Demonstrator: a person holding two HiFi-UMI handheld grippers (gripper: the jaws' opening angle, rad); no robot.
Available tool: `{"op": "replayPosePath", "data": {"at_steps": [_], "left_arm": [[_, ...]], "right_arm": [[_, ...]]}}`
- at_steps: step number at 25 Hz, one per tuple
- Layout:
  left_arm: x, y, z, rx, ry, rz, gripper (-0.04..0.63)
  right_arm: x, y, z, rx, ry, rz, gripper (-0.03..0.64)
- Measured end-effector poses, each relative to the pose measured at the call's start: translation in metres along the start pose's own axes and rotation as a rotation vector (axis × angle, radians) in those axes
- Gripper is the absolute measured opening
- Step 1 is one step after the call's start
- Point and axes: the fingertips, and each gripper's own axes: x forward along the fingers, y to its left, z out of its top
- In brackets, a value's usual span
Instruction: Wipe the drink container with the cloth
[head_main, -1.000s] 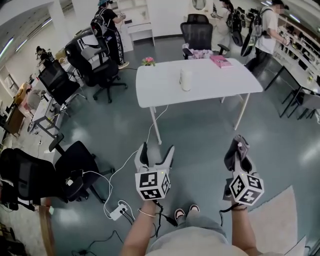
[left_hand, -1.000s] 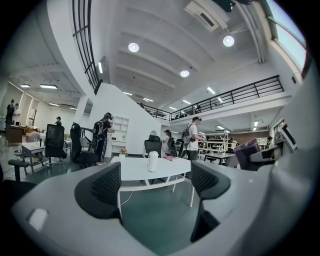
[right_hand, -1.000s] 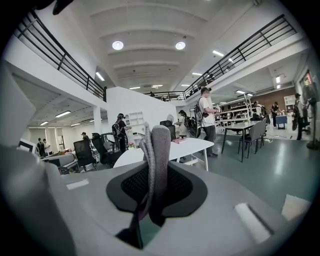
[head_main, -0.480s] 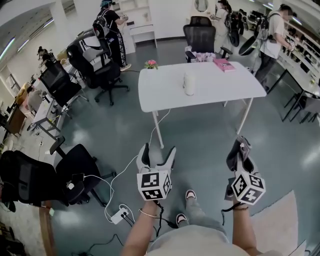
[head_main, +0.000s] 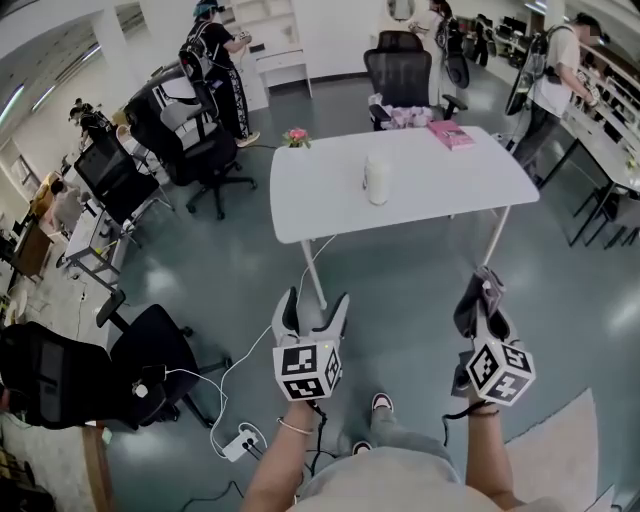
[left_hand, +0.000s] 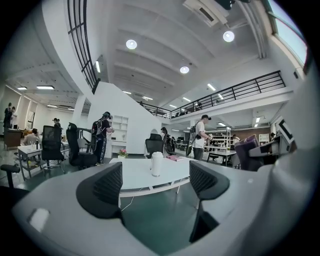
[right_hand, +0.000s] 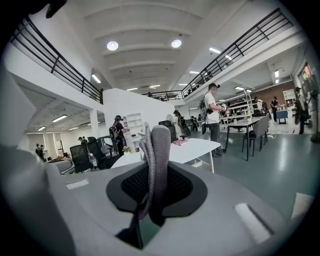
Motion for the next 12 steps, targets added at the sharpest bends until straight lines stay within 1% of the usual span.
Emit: {"op": "replayPosePath", "data": {"at_steps": [12], "left_arm": [[0.115,0.006,0.018,0.001,-0.004,0.029,0.411]], "right_arm": [[0.12,-0.024,0.042,0.017,0.014,0.043,0.067]]}}
